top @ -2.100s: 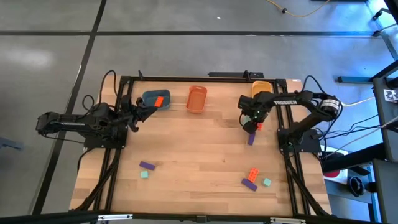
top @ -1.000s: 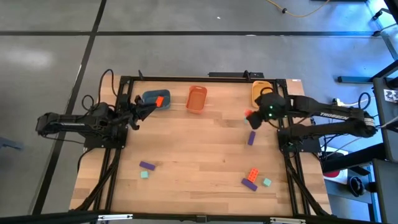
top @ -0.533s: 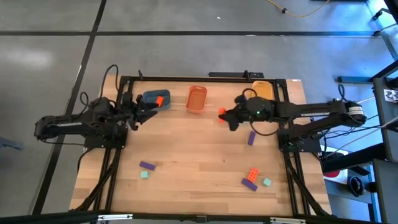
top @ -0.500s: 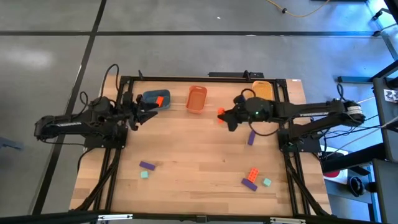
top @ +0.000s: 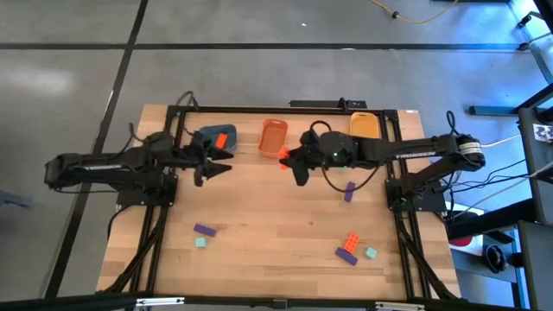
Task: Sort & place blocks by color
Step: Put the top orange gamepiece into the blue bin
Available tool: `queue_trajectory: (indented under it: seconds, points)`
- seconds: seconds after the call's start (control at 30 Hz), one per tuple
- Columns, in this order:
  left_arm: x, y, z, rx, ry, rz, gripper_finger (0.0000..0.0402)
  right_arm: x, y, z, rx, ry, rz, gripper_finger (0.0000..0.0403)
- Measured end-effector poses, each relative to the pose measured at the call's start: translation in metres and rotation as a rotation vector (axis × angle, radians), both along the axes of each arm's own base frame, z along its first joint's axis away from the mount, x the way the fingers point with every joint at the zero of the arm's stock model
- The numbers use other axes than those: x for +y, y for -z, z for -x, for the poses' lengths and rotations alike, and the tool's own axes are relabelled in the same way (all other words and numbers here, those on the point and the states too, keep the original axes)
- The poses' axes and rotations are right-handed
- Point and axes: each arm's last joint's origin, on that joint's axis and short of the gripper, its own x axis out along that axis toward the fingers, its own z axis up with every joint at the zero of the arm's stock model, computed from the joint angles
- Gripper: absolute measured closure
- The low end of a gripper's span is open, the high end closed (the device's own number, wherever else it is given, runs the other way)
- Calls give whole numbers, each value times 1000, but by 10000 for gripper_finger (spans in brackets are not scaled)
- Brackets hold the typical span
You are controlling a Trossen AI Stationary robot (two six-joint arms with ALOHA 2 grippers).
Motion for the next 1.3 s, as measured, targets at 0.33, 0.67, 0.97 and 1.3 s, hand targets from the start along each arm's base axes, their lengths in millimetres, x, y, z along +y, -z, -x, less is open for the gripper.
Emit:
queue_trajectory:
  seconds: [0.33, 0.67, 0.97, 1.3]
  points:
    - [1, -10, -40, 51, 36, -237, 143, 3, -3, -33, -225, -140, 63, 260]
    - [6, -21, -85, 102, 74, -269, 143, 4, 1, -42, -277, -183, 139, 260]
    - [5, -22, -96, 100, 186, -229, 143, 4, 2, -41, -263, -223, 168, 260]
    - [5, -41, -71, 68, 200, -157, 143, 1, -3, -38, -276, -225, 191, 260]
